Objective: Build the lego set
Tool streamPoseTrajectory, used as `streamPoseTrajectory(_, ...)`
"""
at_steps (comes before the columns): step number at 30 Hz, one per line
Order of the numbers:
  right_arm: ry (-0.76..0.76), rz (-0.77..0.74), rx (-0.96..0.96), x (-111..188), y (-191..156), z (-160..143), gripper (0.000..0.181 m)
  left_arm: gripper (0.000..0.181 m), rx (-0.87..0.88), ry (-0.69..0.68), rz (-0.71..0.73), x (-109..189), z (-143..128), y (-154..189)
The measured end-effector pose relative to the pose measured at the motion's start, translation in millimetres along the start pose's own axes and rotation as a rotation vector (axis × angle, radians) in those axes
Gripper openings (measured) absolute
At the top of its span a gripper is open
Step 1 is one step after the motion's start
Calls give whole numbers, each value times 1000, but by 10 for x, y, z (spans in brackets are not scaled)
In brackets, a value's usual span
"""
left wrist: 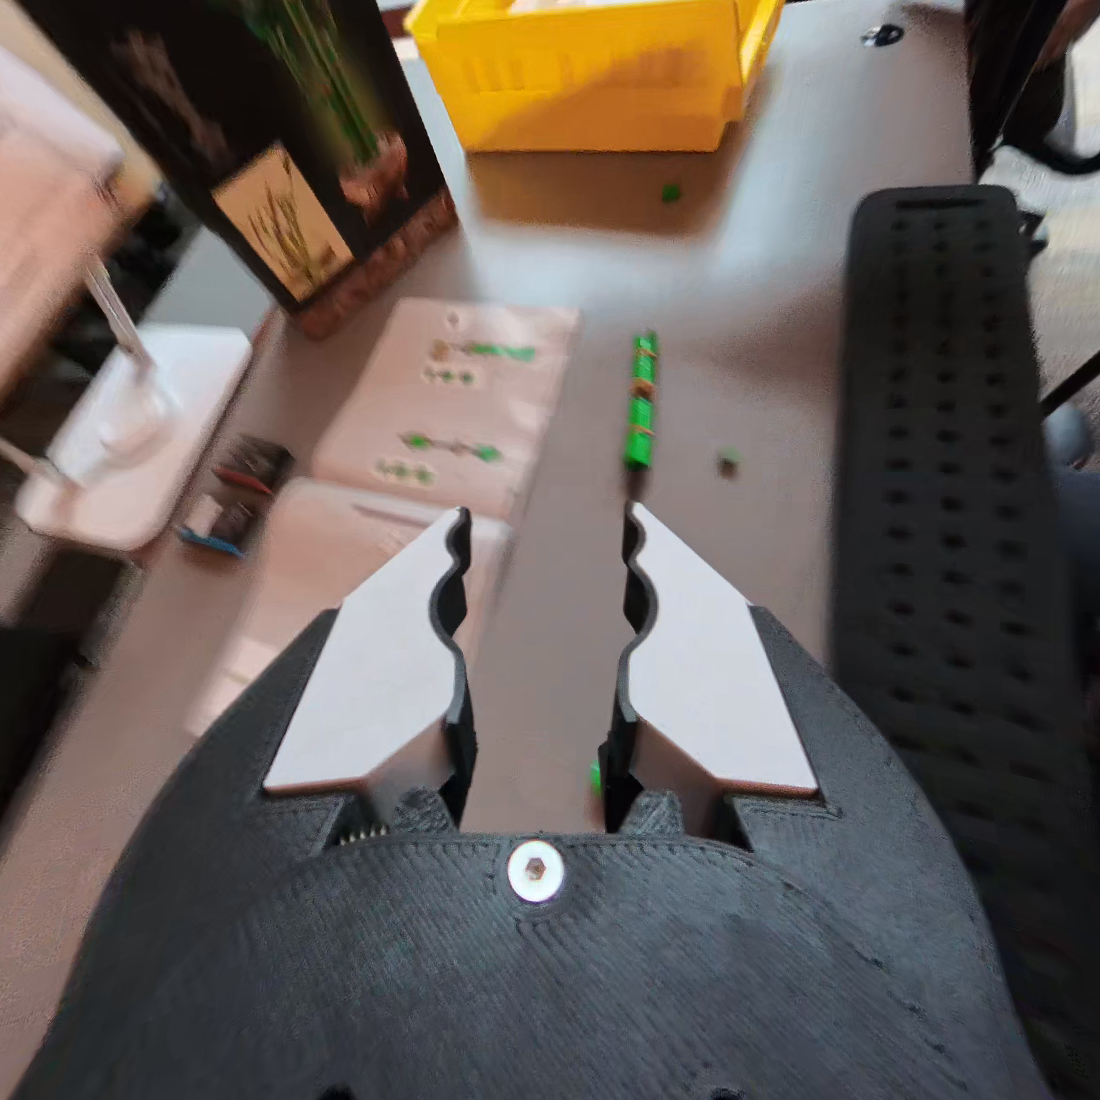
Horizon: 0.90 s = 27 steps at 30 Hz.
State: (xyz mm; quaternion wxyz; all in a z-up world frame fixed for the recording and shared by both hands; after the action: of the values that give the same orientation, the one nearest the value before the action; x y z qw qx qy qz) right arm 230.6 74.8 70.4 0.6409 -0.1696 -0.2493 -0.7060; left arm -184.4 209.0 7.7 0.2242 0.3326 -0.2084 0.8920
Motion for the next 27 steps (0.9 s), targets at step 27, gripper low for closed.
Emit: streamPoseTrajectory(27, -21, 157, 75, -609, 77, 37, 86, 88, -532, -535, -77, -2102, 2590, -2450)
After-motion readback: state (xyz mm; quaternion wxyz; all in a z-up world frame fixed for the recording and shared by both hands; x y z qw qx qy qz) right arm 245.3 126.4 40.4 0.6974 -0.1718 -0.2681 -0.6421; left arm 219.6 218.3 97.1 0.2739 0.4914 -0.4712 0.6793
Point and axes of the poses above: each gripper's, where its closed fingertips meet, x back along the fingers, z out of its top, y = z × x across the jaws, the point moved 3 cm from there along x, back along the fingers, and after that the axes turned 9 degrees about -y, right-handed, at the moved point
